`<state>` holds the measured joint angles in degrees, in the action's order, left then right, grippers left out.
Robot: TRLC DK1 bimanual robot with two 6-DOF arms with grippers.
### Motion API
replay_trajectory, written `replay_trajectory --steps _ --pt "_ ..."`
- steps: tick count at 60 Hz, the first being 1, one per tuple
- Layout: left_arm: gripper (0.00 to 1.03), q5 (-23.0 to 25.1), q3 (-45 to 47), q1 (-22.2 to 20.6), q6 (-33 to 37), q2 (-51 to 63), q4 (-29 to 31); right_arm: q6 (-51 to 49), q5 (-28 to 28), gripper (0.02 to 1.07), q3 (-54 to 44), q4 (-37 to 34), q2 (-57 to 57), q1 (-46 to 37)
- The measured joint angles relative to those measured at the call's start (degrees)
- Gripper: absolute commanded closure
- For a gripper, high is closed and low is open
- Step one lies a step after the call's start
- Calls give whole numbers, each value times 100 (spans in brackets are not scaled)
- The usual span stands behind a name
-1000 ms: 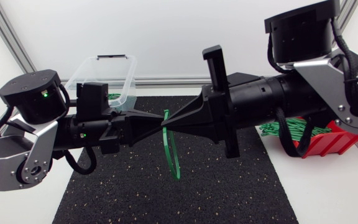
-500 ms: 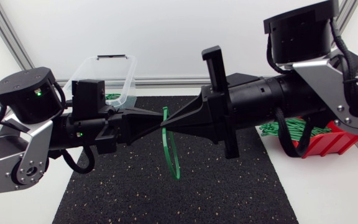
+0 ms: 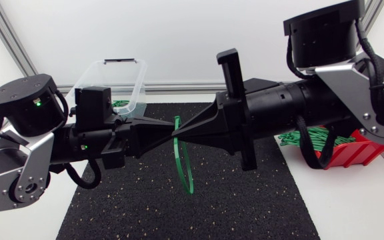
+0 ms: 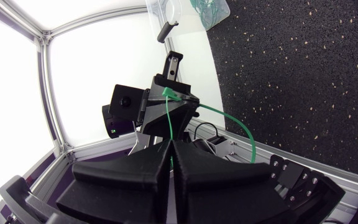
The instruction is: Take a green cable tie from the red box, thread the tail through the head to close it, then place it in the transparent bin on the left.
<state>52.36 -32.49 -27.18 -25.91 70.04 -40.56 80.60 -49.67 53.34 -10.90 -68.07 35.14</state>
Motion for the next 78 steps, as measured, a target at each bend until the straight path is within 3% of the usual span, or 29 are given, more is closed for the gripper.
replay_trajectory --steps 41,48,51,59,68,78 --pt "100 -26 101 -258 22 -254 2 4 -17 101 -2 -4 103 -190" --pt "100 -17 101 -258 46 -256 4 2 2 67 -2 0 101 -188" --pt "100 -20 101 -254 63 -256 2 2 2 58 -2 0 109 -190" --pt "100 -15 101 -138 153 -256 0 0 22 59 -2 -7 243 -188" --pt "100 -11 101 -72 216 -243 2 0 24 70 -2 -70 398 -188" --pt "100 133 101 -74 367 -162 7 -2 33 70 0 -87 509 -293"
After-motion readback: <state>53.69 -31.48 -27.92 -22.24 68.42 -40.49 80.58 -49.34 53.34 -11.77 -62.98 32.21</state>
